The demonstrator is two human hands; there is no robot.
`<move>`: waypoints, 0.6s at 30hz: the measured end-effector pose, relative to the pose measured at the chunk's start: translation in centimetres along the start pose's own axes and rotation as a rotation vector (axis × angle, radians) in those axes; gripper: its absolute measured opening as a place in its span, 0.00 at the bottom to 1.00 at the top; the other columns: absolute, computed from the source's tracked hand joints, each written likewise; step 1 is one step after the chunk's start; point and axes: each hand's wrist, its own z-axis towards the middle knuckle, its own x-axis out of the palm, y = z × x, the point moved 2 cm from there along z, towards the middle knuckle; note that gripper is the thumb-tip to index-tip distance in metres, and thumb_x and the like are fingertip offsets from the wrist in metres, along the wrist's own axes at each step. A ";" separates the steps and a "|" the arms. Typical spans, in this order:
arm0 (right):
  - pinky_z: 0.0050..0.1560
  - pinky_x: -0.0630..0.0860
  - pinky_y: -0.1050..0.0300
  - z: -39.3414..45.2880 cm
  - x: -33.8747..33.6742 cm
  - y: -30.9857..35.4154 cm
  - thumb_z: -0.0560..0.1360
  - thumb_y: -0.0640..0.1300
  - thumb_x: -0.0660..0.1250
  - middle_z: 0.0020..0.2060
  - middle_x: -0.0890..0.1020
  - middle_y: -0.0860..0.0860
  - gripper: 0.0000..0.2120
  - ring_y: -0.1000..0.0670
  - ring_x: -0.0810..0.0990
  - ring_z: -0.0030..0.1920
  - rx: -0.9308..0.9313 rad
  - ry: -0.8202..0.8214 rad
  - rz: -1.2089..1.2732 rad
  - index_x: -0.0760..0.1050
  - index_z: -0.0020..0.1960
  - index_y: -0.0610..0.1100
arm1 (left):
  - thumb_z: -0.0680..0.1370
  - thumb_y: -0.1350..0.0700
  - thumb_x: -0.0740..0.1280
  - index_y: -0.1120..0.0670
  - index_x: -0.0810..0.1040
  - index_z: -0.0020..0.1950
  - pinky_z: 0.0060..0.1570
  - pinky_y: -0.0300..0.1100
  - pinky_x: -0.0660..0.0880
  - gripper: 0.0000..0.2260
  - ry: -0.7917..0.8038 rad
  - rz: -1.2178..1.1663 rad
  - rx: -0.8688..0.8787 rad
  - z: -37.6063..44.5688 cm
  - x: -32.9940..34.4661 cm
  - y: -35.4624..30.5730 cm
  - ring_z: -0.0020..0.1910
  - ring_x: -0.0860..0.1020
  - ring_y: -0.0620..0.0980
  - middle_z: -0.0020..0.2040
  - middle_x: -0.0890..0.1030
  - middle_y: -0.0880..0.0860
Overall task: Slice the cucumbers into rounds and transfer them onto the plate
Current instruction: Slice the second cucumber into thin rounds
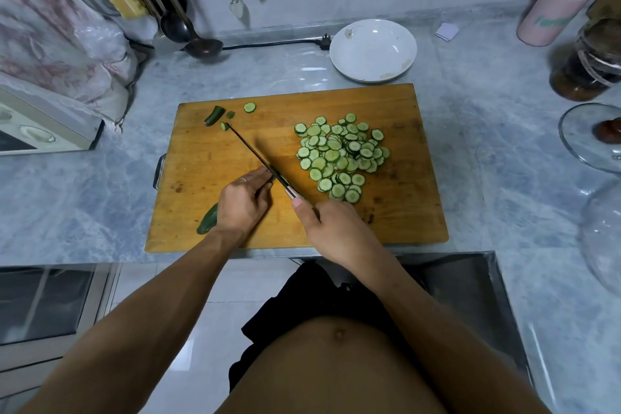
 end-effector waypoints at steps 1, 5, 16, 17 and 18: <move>0.30 0.59 0.54 0.1 0.1 0.0 0.82 0.62 0.51 0.31 0.70 0.47 0.28 0.48 0.71 0.33 0.000 0.006 -0.004 0.65 0.32 0.44 | 0.75 0.63 0.69 0.58 0.84 0.57 0.58 0.41 0.76 0.12 -0.003 0.000 -0.008 0.0 0.1 0.0 0.55 0.82 0.52 0.57 0.83 0.54; 0.29 0.58 0.55 0.5 0.4 -0.1 0.82 0.63 0.50 0.31 0.70 0.47 0.28 0.49 0.70 0.32 0.011 0.017 -0.002 0.64 0.31 0.45 | 0.75 0.64 0.70 0.58 0.84 0.56 0.57 0.39 0.74 0.11 -0.018 0.006 -0.037 0.0 0.1 -0.3 0.54 0.82 0.52 0.56 0.84 0.55; 0.39 0.66 0.54 3.6 2.7 0.0 0.81 0.65 0.46 0.35 0.74 0.44 0.31 0.43 0.74 0.38 0.093 0.052 0.023 0.68 0.32 0.45 | 0.72 0.66 0.70 0.58 0.84 0.55 0.51 0.43 0.77 0.13 -0.008 0.042 -0.024 -0.2 0.1 -0.6 0.52 0.83 0.56 0.56 0.84 0.56; 0.39 0.66 0.54 3.6 2.7 0.0 0.82 0.64 0.46 0.35 0.75 0.45 0.31 0.43 0.75 0.38 0.098 0.046 0.027 0.68 0.32 0.44 | 0.72 0.66 0.70 0.59 0.84 0.56 0.53 0.43 0.77 0.13 -0.007 0.031 -0.027 -0.2 0.2 -0.6 0.53 0.83 0.55 0.57 0.83 0.56; 0.38 0.66 0.54 3.7 2.6 -0.2 0.82 0.63 0.47 0.34 0.74 0.45 0.31 0.44 0.74 0.37 0.106 0.037 0.038 0.69 0.32 0.43 | 0.73 0.66 0.70 0.59 0.84 0.57 0.55 0.43 0.76 0.13 -0.004 0.024 -0.027 -0.1 0.2 -0.6 0.54 0.82 0.55 0.58 0.83 0.57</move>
